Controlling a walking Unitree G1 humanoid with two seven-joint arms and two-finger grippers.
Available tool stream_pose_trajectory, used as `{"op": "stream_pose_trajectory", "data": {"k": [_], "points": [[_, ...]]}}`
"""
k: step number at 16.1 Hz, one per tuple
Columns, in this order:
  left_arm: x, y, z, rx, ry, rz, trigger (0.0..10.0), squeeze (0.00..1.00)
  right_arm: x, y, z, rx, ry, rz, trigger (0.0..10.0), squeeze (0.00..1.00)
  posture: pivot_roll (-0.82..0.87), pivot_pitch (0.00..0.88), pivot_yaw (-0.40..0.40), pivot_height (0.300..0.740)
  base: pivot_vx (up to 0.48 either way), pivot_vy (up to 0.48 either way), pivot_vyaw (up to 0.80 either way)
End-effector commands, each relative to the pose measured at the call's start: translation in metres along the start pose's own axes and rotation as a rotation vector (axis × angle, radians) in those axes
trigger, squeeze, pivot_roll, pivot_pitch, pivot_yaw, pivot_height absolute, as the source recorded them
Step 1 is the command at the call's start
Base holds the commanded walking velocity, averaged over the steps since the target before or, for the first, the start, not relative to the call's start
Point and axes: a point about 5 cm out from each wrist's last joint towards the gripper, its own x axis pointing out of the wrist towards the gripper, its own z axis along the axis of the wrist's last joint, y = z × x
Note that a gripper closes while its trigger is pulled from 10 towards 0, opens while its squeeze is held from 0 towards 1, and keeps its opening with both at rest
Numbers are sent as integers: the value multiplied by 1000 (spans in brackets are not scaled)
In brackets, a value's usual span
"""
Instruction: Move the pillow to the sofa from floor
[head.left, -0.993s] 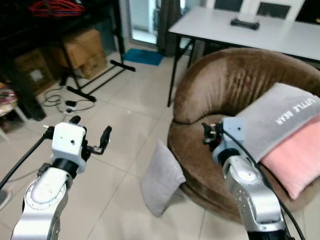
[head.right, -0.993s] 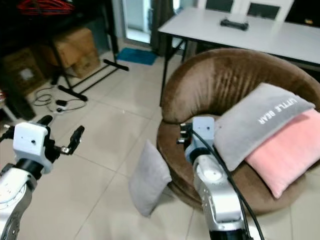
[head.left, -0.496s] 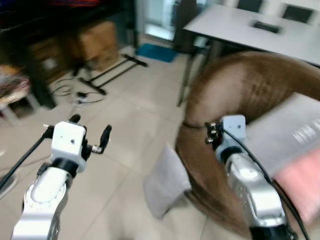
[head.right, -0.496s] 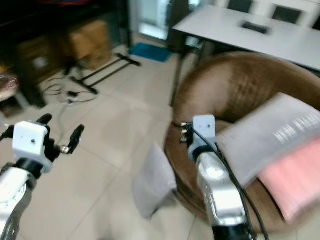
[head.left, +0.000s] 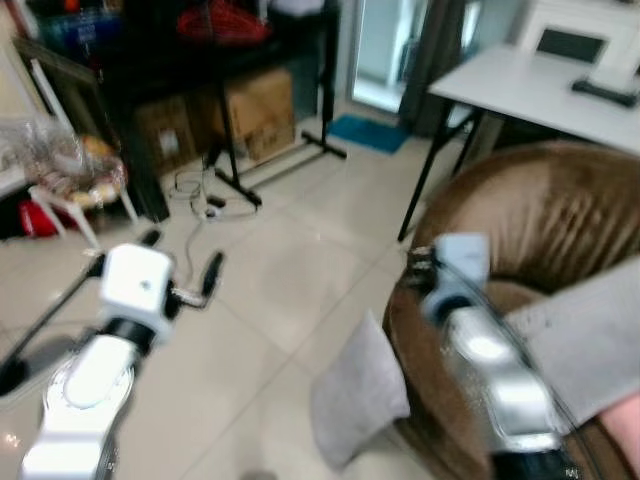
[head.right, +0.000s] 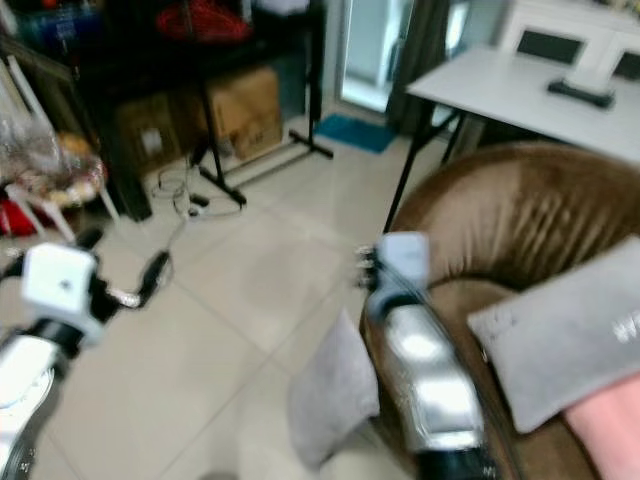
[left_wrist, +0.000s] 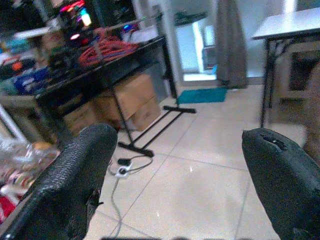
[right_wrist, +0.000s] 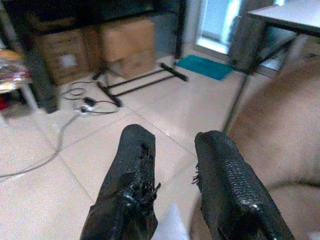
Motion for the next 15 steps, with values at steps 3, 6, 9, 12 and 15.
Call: {"op": "stream_pose_trajectory", "data": {"k": [3,6,9,12,15], "points": [[3,-5,4,-1,-25,-23,10000,0,0,-15,4,-24,-24,-43,10000,0,151,0,-22,740,309,0,0],[3,-7,4,-4,-26,-24,10000,0,-1,-18,2,-10,-9,-61,10000,0,149,0,-27,740,312,0,-433],[2,-7,3,-8,-24,-24,10000,0,0,-20,3,-30,-12,-60,10000,0,146,0,-30,740,312,0,-756],[-1,-10,-3,3,-5,-32,10000,0,1,-19,4,-53,-16,-41,10000,0,144,0,-42,740,304,0,0],[-3,-11,-7,8,6,-15,10000,0,1,-19,3,-33,-5,-26,10000,0,134,0,-61,735,82,0,0]]}}
